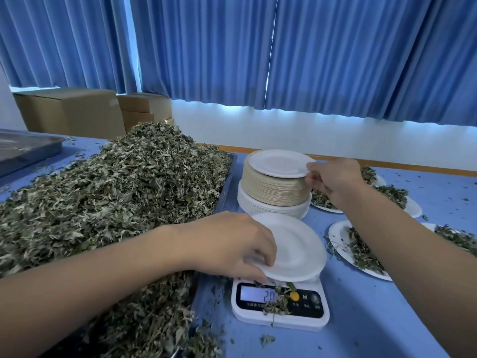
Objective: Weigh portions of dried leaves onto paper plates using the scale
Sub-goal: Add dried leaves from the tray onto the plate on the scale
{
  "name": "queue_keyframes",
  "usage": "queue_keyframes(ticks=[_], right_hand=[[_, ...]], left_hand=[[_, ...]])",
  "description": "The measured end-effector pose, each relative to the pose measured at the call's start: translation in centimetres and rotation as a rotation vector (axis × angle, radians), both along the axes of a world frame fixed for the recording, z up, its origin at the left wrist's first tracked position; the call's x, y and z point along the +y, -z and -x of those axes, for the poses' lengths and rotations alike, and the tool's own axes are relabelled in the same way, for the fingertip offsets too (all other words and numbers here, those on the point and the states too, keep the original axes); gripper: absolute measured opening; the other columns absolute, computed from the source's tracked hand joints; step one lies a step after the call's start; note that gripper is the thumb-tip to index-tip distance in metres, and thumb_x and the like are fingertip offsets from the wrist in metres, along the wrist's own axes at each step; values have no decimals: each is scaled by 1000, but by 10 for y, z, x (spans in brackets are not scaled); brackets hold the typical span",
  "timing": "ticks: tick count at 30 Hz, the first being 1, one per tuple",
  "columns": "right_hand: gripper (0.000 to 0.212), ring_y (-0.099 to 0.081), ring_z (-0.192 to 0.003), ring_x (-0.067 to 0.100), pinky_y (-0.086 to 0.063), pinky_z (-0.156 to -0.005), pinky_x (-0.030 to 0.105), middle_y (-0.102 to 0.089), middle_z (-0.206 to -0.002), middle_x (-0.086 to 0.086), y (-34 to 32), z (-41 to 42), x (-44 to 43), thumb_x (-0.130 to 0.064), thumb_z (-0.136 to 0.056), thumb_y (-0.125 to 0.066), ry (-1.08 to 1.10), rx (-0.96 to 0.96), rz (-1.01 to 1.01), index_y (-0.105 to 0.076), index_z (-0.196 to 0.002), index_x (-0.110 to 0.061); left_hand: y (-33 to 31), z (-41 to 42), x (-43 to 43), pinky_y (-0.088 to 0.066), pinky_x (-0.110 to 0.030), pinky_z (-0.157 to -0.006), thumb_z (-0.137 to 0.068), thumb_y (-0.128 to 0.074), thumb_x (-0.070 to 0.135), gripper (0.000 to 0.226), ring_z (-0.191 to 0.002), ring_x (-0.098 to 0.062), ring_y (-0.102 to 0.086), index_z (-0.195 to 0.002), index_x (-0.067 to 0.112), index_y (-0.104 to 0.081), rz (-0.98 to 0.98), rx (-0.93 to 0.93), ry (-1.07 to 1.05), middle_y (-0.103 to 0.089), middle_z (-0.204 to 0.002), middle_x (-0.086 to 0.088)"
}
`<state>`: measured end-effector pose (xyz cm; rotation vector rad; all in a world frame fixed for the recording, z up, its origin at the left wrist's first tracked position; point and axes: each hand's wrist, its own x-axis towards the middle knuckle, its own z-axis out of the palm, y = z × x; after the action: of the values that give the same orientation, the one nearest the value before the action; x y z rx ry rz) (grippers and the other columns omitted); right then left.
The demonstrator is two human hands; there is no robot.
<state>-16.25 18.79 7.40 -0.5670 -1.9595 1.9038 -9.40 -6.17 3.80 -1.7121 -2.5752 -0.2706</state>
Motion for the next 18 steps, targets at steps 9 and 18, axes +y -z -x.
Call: queue_keyframes(ticks=[9,18], right_hand=[[14,-61,-47,15,-51,-49,29,-68,-56,3,46,-45,15,-18,-96,-63,63,124,-264,-69,-93,-7],[26,-61,-57,7,-40,-55,29,-67,-65,-10,95,-127,18,-24,-100,-55,0,156,-671,-65,-77,-23]], left_hand=[[-20,43,-19,-56,-35,-79,-97,-58,34,17,-82,-5,-65,-96,29,-75,1,-36,-493,-72,-90,15],[-7,59,-26,-54,-42,-76,-91,-52,9,34,-95,-30,-64,-118,28,-63,-100,108,-877,-60,-119,-1]])
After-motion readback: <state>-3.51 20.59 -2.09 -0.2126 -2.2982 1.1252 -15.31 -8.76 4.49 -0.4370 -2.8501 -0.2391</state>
